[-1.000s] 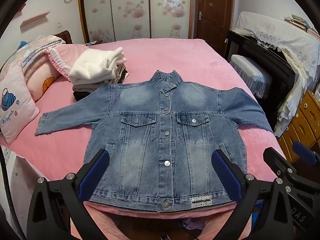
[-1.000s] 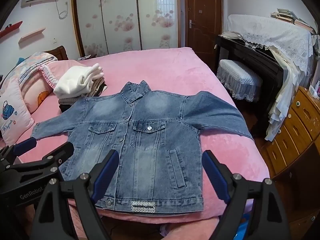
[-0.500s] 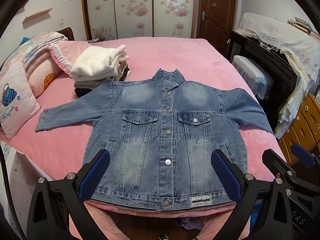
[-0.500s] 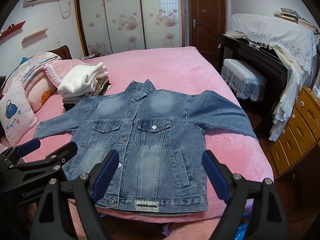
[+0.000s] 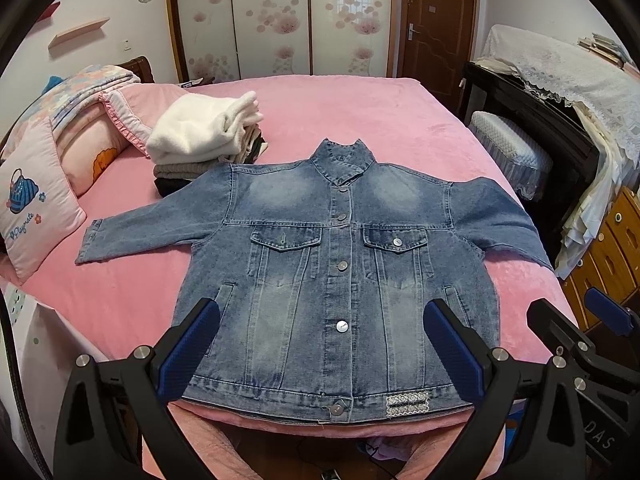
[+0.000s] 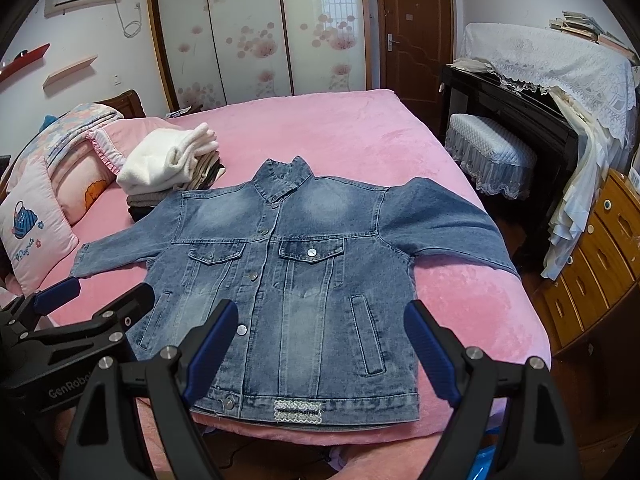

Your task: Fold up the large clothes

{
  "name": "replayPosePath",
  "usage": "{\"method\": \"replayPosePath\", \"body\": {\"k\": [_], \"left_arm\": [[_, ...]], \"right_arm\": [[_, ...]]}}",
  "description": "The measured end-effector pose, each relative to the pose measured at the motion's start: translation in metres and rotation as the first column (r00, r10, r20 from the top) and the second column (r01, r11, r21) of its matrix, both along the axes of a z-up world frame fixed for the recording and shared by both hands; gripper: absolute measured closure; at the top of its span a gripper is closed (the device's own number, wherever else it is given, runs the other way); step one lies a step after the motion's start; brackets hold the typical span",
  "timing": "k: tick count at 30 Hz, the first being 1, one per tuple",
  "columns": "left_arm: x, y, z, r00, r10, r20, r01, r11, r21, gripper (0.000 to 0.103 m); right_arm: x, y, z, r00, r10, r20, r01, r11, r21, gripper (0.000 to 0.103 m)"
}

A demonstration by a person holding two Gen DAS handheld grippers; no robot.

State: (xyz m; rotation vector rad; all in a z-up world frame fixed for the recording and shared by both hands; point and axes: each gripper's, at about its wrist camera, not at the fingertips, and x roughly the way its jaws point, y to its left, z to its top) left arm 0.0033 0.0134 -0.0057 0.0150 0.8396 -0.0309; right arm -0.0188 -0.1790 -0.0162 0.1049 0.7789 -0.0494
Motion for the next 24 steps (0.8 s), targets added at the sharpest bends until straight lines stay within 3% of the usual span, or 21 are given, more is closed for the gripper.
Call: {"method": "replayPosePath", "body": {"k": [8, 24], "left_arm": [[0.0005, -0.0011, -0.0041, 1.000, 0.008, -0.013, -0.008, 0.999, 0.034, 0.002], [0.0013, -0.0001, -0.0076, 1.000, 0.007, -0.023, -0.006, 1.000, 0.027, 0.002]], "right_arm": [[0.0021, 0.0015, -0.0014, 1.000, 0.002, -0.008, -0.002, 1.000, 0.007, 0.017], [0.0027, 0.0034, -0.0031, 1.000, 0.000, -0.015, 0.001, 1.000, 0.013, 0.017]]}}
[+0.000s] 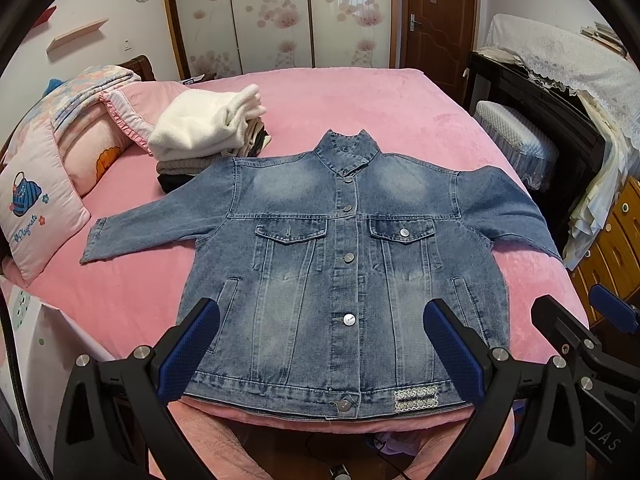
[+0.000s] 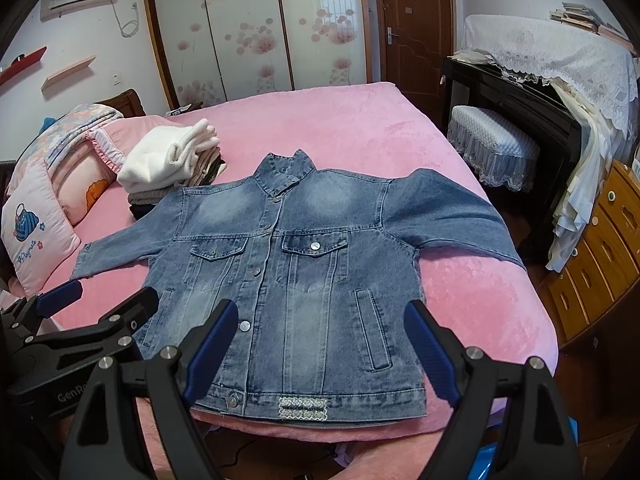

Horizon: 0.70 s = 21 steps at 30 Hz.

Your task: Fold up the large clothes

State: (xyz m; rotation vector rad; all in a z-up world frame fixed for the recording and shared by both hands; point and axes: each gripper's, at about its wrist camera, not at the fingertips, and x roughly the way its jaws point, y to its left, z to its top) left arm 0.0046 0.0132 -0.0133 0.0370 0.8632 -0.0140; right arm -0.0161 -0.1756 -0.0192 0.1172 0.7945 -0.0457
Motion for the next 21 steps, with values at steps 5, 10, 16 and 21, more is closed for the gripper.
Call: {"method": "replayPosePath", "body": {"k": [5, 10, 16, 21], "left_arm": [[0.0028, 0.0020, -0.0048, 1.000, -0.005, -0.015, 0.005, 1.000, -0.017, 0.002], [0.0046, 0.0024, -0.0089, 1.000, -0.004, -0.030, 0.003, 1.000, -0.029, 0.002], [0.0046, 0.0023, -0.0088, 1.000, -0.004, -0.030, 0.003, 1.000, -0.024, 0.002], [0.0052, 0.0022, -0.0101, 0.999, -0.005, -0.036, 0.004, 1.000, -0.027, 0.002]], "right_arm": [[-0.0012, 0.0046, -0.0045, 1.000, 0.000, -0.006, 0.000, 1.000, 0.009, 0.017], [-0.0005, 0.0029, -0.0045, 1.000, 0.001, -0.009, -0.001, 1.000, 0.009, 0.017], [-0.0007, 0.0031, -0.0053, 1.000, 0.000, -0.012, 0.000, 1.000, 0.013, 0.017], [-0.0017, 0.0040, -0.0075, 1.000, -0.001, -0.015, 0.001, 1.000, 0.016, 0.017]]}}
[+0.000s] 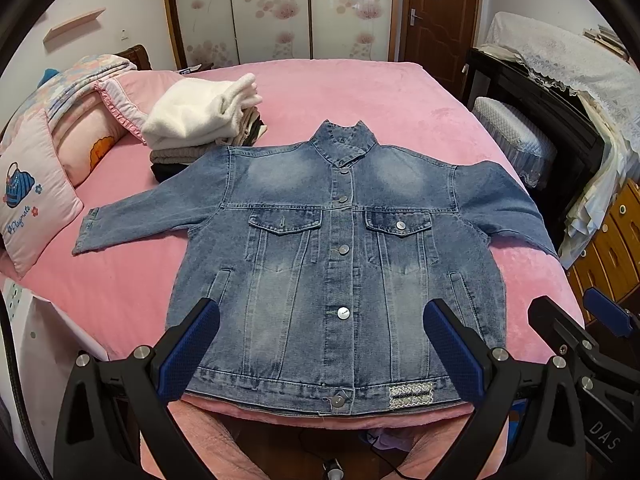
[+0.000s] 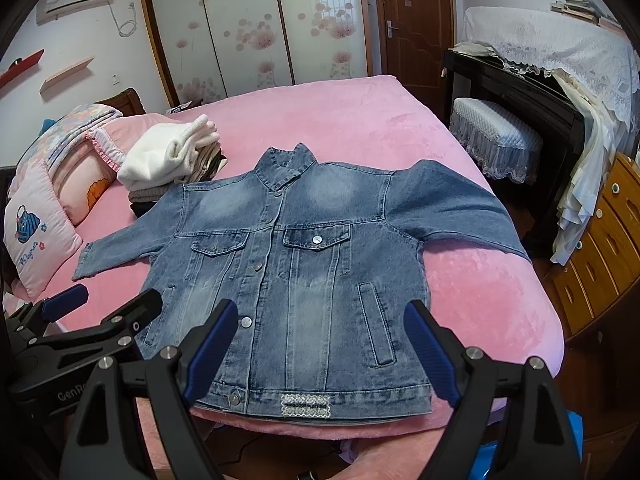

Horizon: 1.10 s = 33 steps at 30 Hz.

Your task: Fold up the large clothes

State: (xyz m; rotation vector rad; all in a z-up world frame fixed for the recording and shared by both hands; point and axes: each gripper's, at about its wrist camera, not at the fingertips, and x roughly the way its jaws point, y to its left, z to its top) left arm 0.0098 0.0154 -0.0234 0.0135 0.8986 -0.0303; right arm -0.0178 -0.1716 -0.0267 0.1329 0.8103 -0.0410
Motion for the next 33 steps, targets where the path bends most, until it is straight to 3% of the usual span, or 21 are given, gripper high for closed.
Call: {"method": "replayPosePath", "body": {"k": [15, 33], "left_arm": [[0.000, -0.001, -0.003, 1.000, 0.000, -0.005, 0.000, 1.000, 0.005, 0.002], [0.022, -0.016, -0.017, 0.998, -0.003, -0.068, 0.005, 0.999, 0.035, 0.002]], "right_arm": [[0.002, -0.004, -0.006, 1.000, -0.005, -0.013, 0.005, 1.000, 0.007, 0.017], [0.018, -0.021, -0.016, 0.998, -0.008, -0.064, 0.010, 0.999, 0.036, 0.017]]}}
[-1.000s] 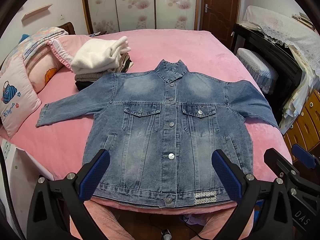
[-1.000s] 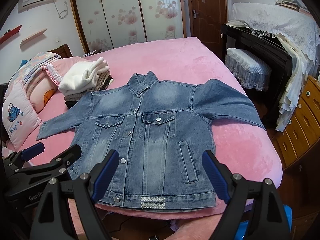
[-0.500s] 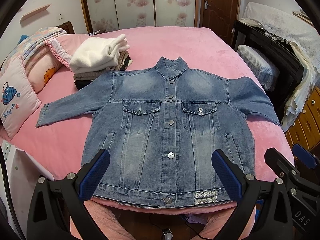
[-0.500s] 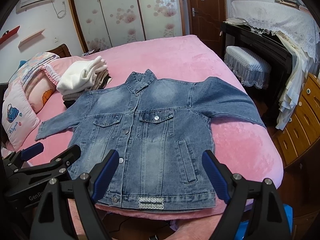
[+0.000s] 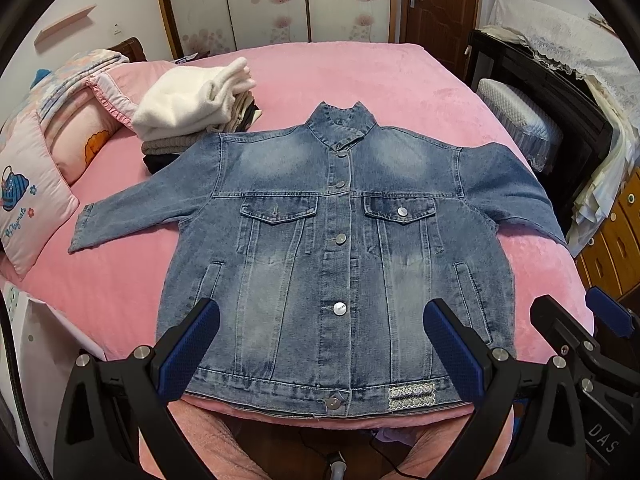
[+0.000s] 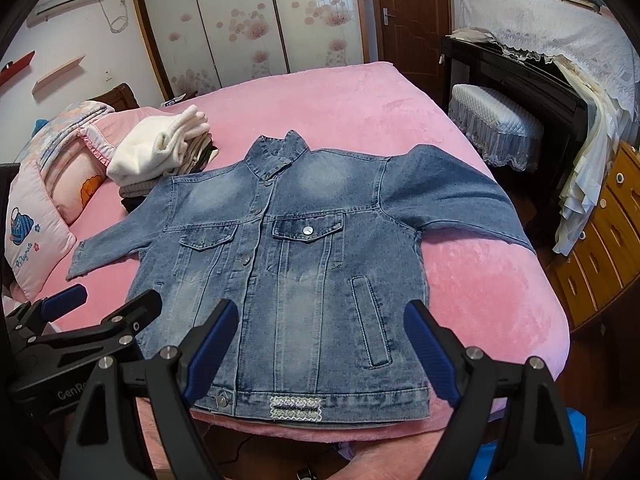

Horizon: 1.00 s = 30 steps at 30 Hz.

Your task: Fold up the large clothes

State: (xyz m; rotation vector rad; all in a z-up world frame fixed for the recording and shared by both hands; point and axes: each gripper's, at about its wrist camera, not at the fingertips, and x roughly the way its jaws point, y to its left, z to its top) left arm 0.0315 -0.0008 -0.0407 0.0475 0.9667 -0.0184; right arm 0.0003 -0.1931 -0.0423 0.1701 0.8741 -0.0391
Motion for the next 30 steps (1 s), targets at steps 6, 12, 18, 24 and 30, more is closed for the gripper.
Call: {"method": "replayPosePath", "body": {"k": [6, 12, 18, 24, 30], "left_arm": [[0.010, -0.006, -0.003, 1.000, -0.002, -0.020, 0.002, 1.000, 0.007, 0.002], [0.021, -0.013, -0.008, 0.999, -0.009, -0.032, 0.009, 1.000, 0.016, 0.002], [0.034, -0.020, -0.014, 0.999, -0.021, -0.034, 0.021, 0.999, 0.025, 0.002], [0.049, -0.031, -0.015, 0.999, -0.043, -0.016, 0.043, 0.998, 0.040, 0.002], [0.064, -0.046, -0.006, 0.996, -0.083, 0.021, 0.082, 0.995, 0.061, 0.002]], "right_arm": [[0.008, -0.004, -0.006, 1.000, 0.001, -0.019, -0.001, 1.000, 0.016, 0.017], [0.017, -0.010, -0.011, 0.999, -0.001, -0.033, 0.002, 1.000, 0.028, 0.017], [0.027, -0.016, -0.018, 0.999, -0.008, -0.037, 0.009, 1.000, 0.023, 0.017], [0.037, -0.024, -0.022, 1.000, -0.018, -0.023, 0.018, 1.000, 0.024, 0.017], [0.049, -0.037, -0.020, 1.000, -0.026, 0.005, 0.025, 0.999, 0.039, 0.017]]}}
